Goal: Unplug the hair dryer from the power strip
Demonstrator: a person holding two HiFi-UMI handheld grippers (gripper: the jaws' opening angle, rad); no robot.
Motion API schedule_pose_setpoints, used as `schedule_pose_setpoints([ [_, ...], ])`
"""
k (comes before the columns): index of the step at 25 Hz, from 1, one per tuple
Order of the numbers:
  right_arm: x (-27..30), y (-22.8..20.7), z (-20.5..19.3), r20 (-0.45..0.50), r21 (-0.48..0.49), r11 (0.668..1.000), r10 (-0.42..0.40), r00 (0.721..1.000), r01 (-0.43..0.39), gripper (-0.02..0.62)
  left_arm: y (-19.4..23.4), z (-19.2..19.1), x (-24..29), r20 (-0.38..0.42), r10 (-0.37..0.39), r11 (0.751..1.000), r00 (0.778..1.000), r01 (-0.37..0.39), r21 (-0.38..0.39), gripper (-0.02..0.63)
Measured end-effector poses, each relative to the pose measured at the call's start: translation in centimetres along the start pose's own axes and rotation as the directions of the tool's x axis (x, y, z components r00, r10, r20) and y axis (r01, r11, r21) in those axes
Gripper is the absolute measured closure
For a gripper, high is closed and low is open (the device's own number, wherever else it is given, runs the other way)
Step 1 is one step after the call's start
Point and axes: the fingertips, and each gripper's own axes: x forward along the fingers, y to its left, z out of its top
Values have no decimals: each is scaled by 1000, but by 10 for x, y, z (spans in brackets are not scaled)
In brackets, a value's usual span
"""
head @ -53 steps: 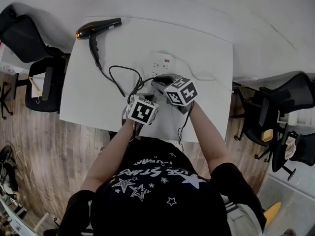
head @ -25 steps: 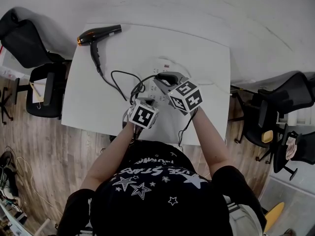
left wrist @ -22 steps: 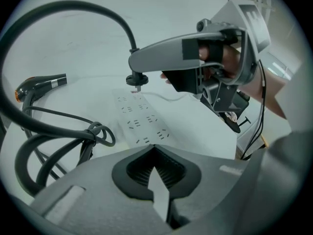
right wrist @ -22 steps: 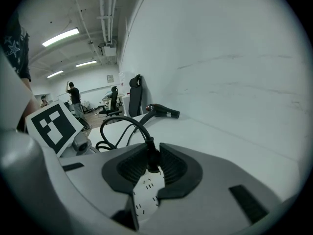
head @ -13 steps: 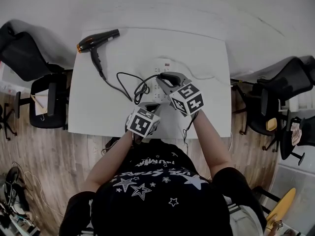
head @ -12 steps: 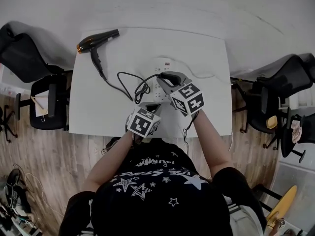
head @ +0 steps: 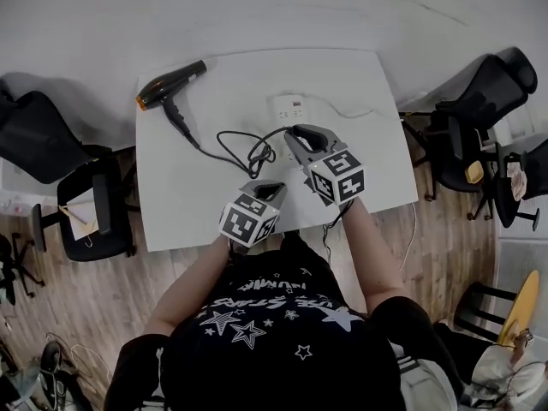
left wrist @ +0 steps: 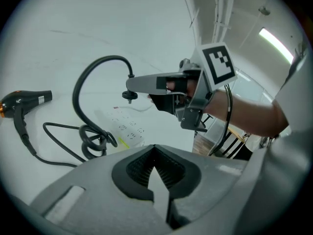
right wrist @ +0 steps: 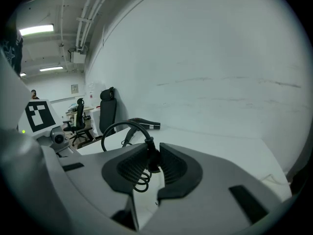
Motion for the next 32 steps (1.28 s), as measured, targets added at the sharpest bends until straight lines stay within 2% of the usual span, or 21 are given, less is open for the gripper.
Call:
schedule_pose_setpoints([
  [3, -2, 8, 2, 17, 32, 997, -72, 997, 72, 514, 10, -2, -27, 38, -22, 1000, 999, 22, 6, 599],
  [7, -6, 20, 1, 17, 64, 984, -167, 986, 165, 512, 33, -16, -61, 50, -29, 999, 998, 30, -19, 599],
  [11, -16, 36, 2, 33, 108, 962, -254, 967, 249, 514, 50, -28, -92, 56, -48, 999, 997, 47, 7, 599],
  [19, -45, 83, 0, 71, 199, 913, -377, 923, 357, 514, 75, -35, -152, 118, -62, 998, 991, 61, 13, 598],
  [23, -64, 117, -16, 54, 244, 887, -415, 908, 391, 514, 79, -49, -175, 115, -88, 996, 990, 86, 21, 598],
  [26, -75, 139, -31, 32, 272, 871, -434, 900, 410, 512, 84, -55, -185, 119, -94, 996, 988, 95, -2, 598],
  [32, -99, 172, -48, 30, 283, 872, -424, 905, 399, 514, 78, -58, -190, 139, -96, 995, 986, 100, -27, 598],
])
